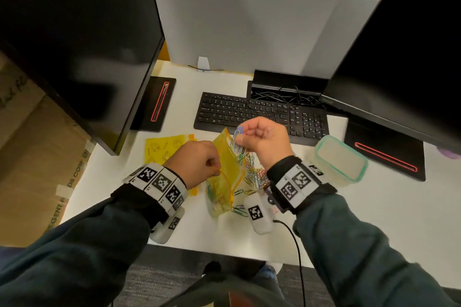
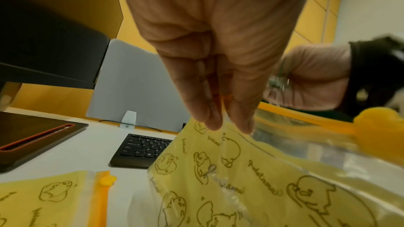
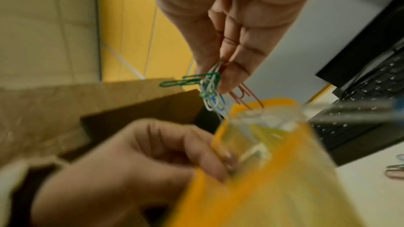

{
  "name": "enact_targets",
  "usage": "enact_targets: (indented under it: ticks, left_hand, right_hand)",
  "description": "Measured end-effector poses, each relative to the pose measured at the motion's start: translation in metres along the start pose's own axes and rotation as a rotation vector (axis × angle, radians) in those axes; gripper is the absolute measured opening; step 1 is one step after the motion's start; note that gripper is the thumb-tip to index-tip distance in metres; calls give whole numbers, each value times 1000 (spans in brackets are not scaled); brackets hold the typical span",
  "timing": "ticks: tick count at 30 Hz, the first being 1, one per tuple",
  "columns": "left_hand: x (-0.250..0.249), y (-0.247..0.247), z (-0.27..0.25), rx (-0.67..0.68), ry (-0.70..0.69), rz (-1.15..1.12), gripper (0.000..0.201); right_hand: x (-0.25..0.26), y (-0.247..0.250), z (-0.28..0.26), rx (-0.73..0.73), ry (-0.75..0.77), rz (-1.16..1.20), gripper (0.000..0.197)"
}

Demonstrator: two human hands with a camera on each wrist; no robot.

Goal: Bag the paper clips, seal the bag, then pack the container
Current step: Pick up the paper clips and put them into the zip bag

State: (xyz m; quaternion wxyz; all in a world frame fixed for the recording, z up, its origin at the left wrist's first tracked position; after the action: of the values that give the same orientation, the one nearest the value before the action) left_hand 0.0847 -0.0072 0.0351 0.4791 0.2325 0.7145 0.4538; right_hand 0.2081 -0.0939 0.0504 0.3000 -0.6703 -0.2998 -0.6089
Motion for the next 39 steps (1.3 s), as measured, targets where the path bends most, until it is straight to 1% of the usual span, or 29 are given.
enact_targets:
  ticks: [3,6,8,10,12,13,15,16,17,18,20,21,22,24,26,29,31,33,34,35,36,37,38,39]
  left_hand:
    - [-5,7,-1,-54,-21,-31,7]
    - [-9,11,0,-92,-27,-52,7]
    - [-11,10,0,-94,-37,-62,8]
    - [-10,7,-1,-90,-34,-81,8]
    - [-8,5,-2,-82,-17,-101,8]
    - [-8,4,-2,-79,-11,-108,8]
    - [-9,4,-2,-74,-5,-116,8]
    - [-10,5,-2,-75,-6,-120,8]
    - [-10,6,-1,-79,-6,-123,8]
    - [-10,7,-1,-84,-7,-125,8]
    - [-11,9,-1,-90,-11,-121,8]
    - [-11,9,0,-91,-10,-117,8]
    - [-11,10,1,-90,-7,-113,8]
    - [-10,8,2,-84,0,-104,7]
    - [-11,6,3,-68,2,-91,7]
    - [-11,2,4,-40,-1,-59,6]
    - [-12,0,4,-28,0,-53,6]
    - [-12,-1,4,-24,6,-54,6]
    - [-12,-1,3,-27,10,-56,6]
    - [-11,0,3,-33,14,-58,6]
    - [-10,0,2,-39,17,-59,7]
    - [-8,1,1,-43,20,-58,6]
    - [-7,2,0,-44,22,-55,6]
    - [-6,4,-1,-46,23,-51,6]
  right_hand:
    - [-15,-7,0,38,-5,-122,34]
    - [-21,-9,2,70,-14,-188,35]
    - [-19,-12,2,127,-6,-257,33]
    - [-16,-14,2,177,3,-351,27]
    - [-8,-11,2,153,33,-396,21]
    - [-2,-6,3,110,47,-368,21]
    - [6,11,3,-3,43,-232,27]
    - [5,21,3,-47,19,-183,33]
    - [0,30,1,-60,-30,-180,39]
    - [-9,36,-3,-31,-111,-220,45]
    - [-33,40,-16,119,-331,-309,51]
    - [-43,39,-24,186,-426,-301,52]
    - [-50,38,-31,226,-499,-246,52]
    - [-54,34,-40,244,-555,-89,50]
    - [-52,34,-39,207,-512,-29,41]
    - [-35,34,-31,111,-335,-103,28]
    - [-20,30,-28,114,-241,-102,23]
    - [-7,29,-24,115,-207,-59,13]
    - [-6,34,-22,77,-203,-47,8]
    - [-9,41,-19,23,-202,-76,6]
    - [-15,48,-18,-33,-214,-166,10]
    - [-26,57,-19,-69,-252,-322,19]
    - [-39,65,-23,-63,-315,-524,30]
    - [-56,69,-31,-5,-398,-738,45]
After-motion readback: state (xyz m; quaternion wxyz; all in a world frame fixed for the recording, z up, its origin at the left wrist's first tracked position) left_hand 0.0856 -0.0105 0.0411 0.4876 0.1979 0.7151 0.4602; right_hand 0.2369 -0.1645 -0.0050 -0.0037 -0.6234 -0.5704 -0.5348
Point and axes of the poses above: each hand's wrist, its own z-axis towards the middle knuckle, its own y-axis out of the back of the hand, x = y × z, the point moved 5 cm from there along z, towards the middle knuckle, and after that the axes turned 6 degrees about z, right-handed, at the moved point
